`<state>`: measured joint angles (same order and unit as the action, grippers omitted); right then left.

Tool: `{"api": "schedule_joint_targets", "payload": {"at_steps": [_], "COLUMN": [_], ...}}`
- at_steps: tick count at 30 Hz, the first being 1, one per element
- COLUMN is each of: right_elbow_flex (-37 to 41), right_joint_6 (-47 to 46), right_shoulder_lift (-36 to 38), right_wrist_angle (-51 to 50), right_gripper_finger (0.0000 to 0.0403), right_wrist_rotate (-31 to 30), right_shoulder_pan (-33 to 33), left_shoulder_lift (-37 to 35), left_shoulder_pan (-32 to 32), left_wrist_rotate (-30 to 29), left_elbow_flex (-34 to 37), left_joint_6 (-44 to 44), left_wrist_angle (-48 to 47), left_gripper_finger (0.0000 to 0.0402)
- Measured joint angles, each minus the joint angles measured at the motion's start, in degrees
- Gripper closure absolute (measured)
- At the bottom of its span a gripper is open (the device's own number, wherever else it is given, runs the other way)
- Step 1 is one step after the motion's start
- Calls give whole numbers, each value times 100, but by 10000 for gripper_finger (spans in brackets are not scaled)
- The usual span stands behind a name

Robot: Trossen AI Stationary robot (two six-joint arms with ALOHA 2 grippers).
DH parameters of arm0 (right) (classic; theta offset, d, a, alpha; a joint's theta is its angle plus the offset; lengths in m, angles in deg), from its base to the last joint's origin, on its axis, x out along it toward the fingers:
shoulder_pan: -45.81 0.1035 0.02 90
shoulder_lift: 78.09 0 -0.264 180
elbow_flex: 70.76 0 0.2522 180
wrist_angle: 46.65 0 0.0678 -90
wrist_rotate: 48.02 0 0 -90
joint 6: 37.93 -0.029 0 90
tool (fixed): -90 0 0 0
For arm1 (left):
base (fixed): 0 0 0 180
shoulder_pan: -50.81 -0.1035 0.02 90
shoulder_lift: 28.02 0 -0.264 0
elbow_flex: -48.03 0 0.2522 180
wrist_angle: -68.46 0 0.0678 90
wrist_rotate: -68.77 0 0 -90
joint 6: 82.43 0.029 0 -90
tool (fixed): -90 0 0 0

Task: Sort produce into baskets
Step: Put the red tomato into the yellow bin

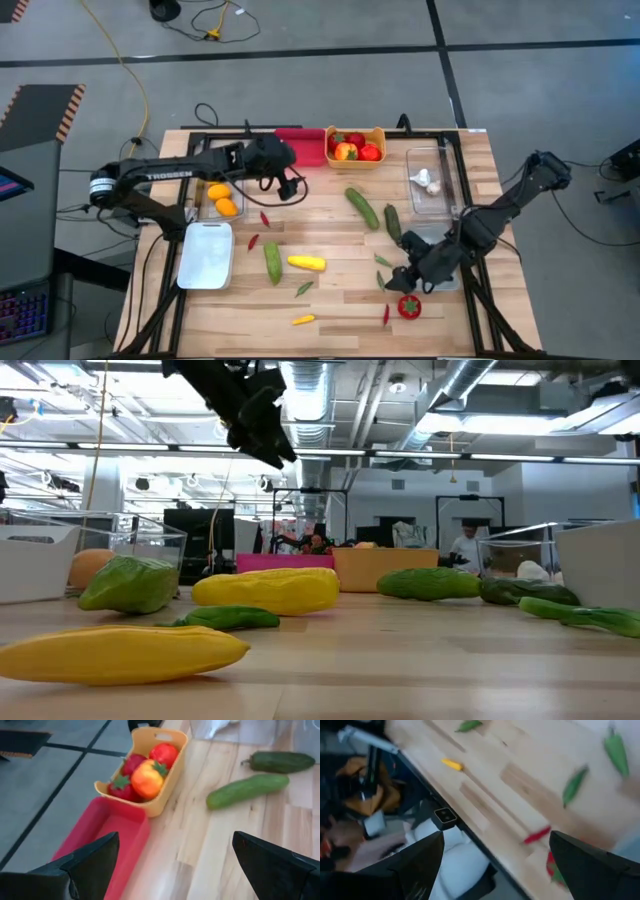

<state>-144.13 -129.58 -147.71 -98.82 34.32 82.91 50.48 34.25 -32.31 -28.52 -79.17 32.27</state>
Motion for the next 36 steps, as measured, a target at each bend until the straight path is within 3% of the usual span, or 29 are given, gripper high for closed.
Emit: {"api": "schedule_joint_targets", "payload": {"at_steps": [5, 14, 21, 36], "right_elbow_flex": [0, -1, -1, 0], "right_joint_6": [-1533, -3339, -4039, -4202], "right_shoulder_lift": [-147, -1042, -1685, -2544], "right_wrist_angle": [-260, -95, 171, 118], "right_gripper_finger": [14, 14, 14, 14], "right_wrist_rotate": [53, 1266, 1390, 1377], "right_shoulder_pan": [326, 745, 976, 978], "left_shoulder_lift": [26, 31, 31, 31], "left_shoulder_pan": [123, 305, 426, 474], "left_wrist_rotate": [10, 12, 18, 16], "left_elbow_flex": [156, 219, 219, 219], "left_joint_6": [38, 201, 366, 425], "left_wrist_angle": [90, 339, 376, 373], "left_gripper_finger": [26, 26, 26, 26]}}
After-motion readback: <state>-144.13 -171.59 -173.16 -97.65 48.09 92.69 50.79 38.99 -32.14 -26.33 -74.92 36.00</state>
